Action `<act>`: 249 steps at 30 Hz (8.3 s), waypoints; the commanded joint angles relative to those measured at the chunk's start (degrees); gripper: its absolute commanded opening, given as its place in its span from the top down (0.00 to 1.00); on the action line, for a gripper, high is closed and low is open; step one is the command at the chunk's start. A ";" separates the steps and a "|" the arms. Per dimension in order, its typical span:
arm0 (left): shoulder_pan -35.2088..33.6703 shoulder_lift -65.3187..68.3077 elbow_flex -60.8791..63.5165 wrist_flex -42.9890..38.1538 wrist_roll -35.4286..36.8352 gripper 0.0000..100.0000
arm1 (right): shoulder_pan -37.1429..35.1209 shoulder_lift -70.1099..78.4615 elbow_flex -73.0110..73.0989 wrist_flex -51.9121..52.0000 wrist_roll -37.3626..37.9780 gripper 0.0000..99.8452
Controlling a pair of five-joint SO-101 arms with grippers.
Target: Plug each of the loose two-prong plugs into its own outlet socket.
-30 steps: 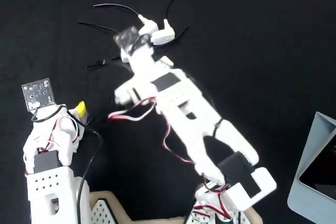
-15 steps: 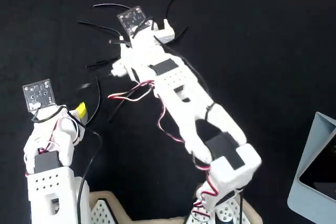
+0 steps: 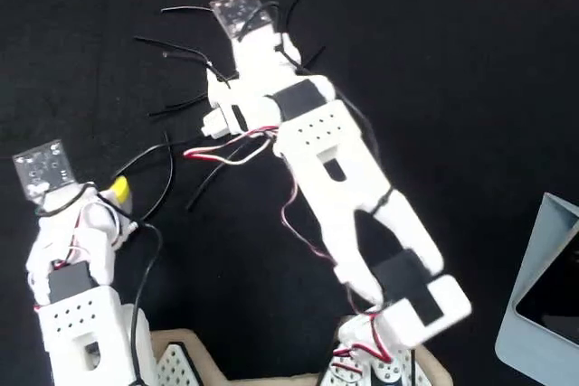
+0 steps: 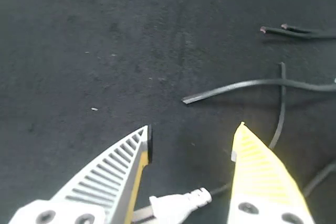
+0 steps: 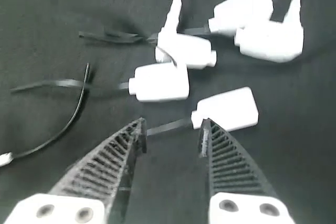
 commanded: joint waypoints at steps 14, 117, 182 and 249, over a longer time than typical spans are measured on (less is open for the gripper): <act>-0.22 2.90 -24.57 26.81 -27.43 0.70 | -0.09 -5.67 11.74 11.87 -11.52 0.84; 3.03 60.57 -68.62 39.03 -6.68 0.69 | -9.23 -5.85 23.25 -11.69 -23.56 0.84; 4.26 44.66 -29.93 12.40 -2.55 0.69 | -13.19 -1.98 17.45 -6.15 -11.34 0.99; 30.81 41.41 -41.45 9.41 -1.67 0.69 | 22.15 -49.19 50.68 -32.26 -6.68 0.99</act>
